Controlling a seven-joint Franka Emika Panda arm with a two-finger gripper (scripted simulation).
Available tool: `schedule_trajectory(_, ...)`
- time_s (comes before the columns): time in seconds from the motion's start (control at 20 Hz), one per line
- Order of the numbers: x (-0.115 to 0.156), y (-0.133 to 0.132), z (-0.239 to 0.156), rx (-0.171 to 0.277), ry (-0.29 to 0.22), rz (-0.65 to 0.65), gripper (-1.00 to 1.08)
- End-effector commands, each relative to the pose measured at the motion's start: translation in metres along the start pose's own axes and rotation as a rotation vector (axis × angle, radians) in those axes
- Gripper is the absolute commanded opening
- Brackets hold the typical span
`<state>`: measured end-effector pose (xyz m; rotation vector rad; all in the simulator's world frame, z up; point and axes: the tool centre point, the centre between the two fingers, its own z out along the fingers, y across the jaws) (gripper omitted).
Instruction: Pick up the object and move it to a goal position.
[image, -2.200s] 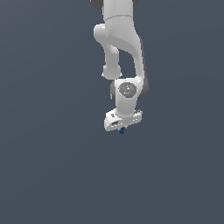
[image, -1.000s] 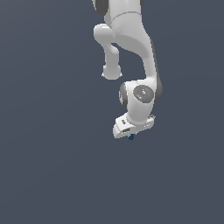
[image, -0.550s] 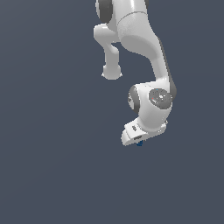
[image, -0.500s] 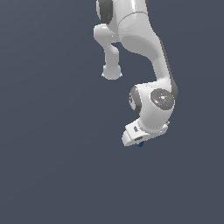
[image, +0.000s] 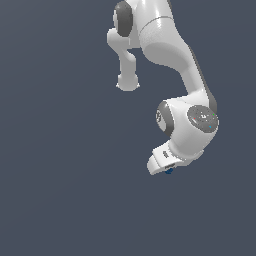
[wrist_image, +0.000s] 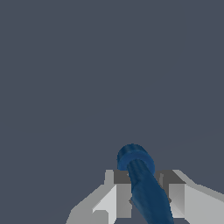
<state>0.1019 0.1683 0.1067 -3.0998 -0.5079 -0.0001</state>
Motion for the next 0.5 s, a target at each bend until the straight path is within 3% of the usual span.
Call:
schedule_trajectory(0.0,0.0058,-0.0017,-0.0022,0.000,0.000,0.000,-1.00)
schedule_trajectory(0.45,0.0135,-0.0039,-0.0048,0.000,0.000,0.000,-1.00)
